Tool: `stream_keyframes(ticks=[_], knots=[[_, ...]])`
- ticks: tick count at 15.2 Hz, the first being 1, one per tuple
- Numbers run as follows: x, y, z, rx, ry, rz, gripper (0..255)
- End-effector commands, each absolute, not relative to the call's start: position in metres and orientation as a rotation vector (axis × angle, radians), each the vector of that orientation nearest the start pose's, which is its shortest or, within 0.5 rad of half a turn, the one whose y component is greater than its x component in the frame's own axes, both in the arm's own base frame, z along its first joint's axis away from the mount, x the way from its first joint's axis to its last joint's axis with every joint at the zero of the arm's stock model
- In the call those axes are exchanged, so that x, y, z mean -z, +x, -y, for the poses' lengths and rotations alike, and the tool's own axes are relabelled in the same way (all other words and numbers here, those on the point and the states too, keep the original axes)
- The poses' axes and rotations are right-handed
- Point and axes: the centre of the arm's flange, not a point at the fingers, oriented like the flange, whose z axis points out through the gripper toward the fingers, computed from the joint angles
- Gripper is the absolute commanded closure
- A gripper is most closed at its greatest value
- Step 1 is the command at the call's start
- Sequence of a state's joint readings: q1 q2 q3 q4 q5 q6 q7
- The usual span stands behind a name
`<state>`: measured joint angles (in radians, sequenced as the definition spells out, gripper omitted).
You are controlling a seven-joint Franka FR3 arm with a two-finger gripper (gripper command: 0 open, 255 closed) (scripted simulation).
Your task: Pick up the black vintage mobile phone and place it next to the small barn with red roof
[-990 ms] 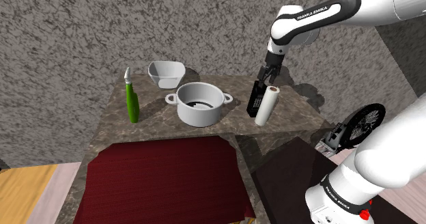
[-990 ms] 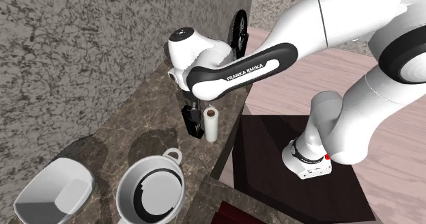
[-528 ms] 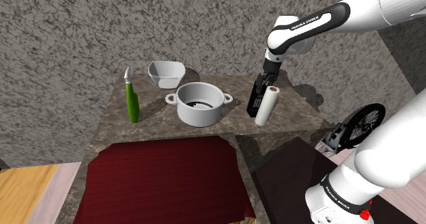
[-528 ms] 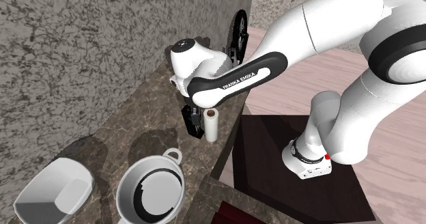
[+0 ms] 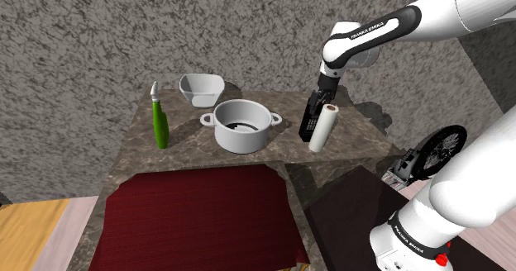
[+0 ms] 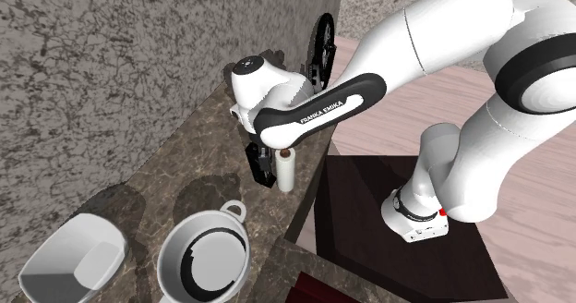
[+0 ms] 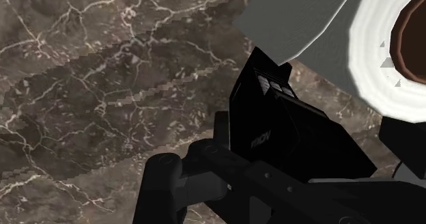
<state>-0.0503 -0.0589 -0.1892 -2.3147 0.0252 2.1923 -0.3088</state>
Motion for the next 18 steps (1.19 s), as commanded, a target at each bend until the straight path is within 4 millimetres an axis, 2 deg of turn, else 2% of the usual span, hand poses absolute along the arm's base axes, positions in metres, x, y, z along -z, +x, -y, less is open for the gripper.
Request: stream_keyframes(ticks=[1,10,18], knots=[[-0.361,0.48,0.117,-0.083,-3.092,0.084,255],[-0.361,0.48,0.117,-0.083,-3.092,0.084,255],[-0.404,0.48,0.117,-0.083,-3.092,0.084,255]])
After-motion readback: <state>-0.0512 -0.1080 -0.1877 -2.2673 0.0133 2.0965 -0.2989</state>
